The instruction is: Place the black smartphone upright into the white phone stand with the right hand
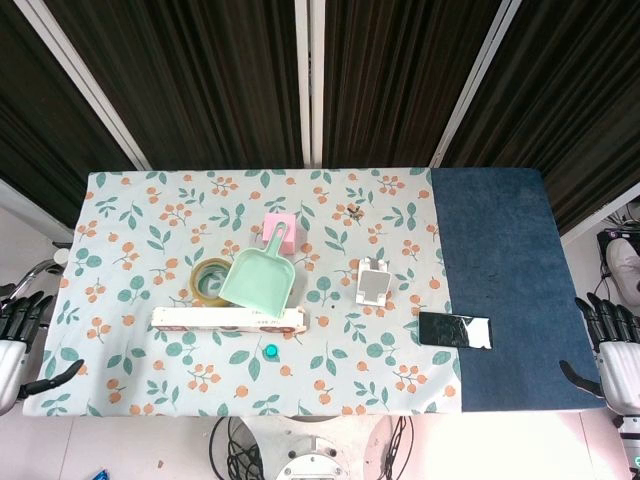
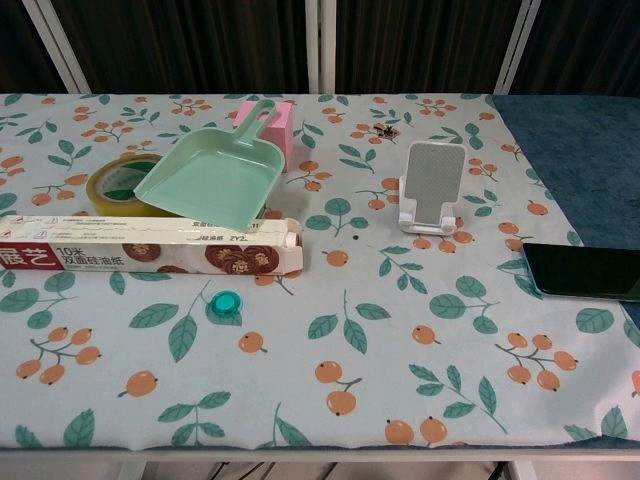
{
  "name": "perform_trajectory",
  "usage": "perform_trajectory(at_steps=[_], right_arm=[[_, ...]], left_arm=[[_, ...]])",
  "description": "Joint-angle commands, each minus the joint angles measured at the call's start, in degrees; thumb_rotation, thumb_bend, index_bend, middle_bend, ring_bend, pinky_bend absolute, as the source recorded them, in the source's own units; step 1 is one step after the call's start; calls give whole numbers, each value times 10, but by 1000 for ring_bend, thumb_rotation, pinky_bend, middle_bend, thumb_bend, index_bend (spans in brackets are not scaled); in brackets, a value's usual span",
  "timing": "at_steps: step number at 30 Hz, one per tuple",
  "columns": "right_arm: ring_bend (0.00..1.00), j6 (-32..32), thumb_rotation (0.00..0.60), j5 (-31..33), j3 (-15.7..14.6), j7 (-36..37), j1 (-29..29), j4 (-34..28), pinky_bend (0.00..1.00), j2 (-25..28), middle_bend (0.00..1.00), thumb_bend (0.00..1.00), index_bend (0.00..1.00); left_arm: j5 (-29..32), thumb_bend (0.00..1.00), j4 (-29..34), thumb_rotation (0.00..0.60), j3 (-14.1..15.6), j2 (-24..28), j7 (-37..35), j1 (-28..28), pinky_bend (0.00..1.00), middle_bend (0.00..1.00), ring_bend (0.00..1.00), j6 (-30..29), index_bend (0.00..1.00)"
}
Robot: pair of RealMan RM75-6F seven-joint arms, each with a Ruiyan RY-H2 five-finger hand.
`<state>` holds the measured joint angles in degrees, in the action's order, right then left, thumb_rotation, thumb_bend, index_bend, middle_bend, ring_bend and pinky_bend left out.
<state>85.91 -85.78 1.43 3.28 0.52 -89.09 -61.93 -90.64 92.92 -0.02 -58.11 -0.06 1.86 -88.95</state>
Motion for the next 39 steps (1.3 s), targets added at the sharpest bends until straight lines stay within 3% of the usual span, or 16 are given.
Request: perform_trajectory(at_steps=[1,18,25,29,33,39], right_arm=[[0,0,600,1,0,-1,-1,1,0,0,0,136,0],[0,-30,600,2,-6,-34,8,-36,0,14,0,119,0],[0,-142,600,20,-23,-27,52,-136,0,64,0,36,0],[0,-222,600,82,-12,-75,95,-197,0,94,0,0,0],[0,-319,600,188,9,-124,160,-240,0,103,0,0,0],[0,-354,600,306,23,-212,230,-229,0,62,0,0,0]], left_arm=[[-1,123,-3,146,-1,-1,-4,2,204,60,68,1,52],[-5,122,-11,147,-1,-7,-19,7,204,61,68,4,52],[-10,123,-19,147,2,-18,-33,10,204,61,69,8,52],[-15,123,-27,149,7,-27,-37,12,204,60,68,13,52],[-15,123,-36,149,12,-31,-48,10,204,60,68,17,52],[-17,123,-46,149,16,-33,-57,5,204,61,68,11,52]])
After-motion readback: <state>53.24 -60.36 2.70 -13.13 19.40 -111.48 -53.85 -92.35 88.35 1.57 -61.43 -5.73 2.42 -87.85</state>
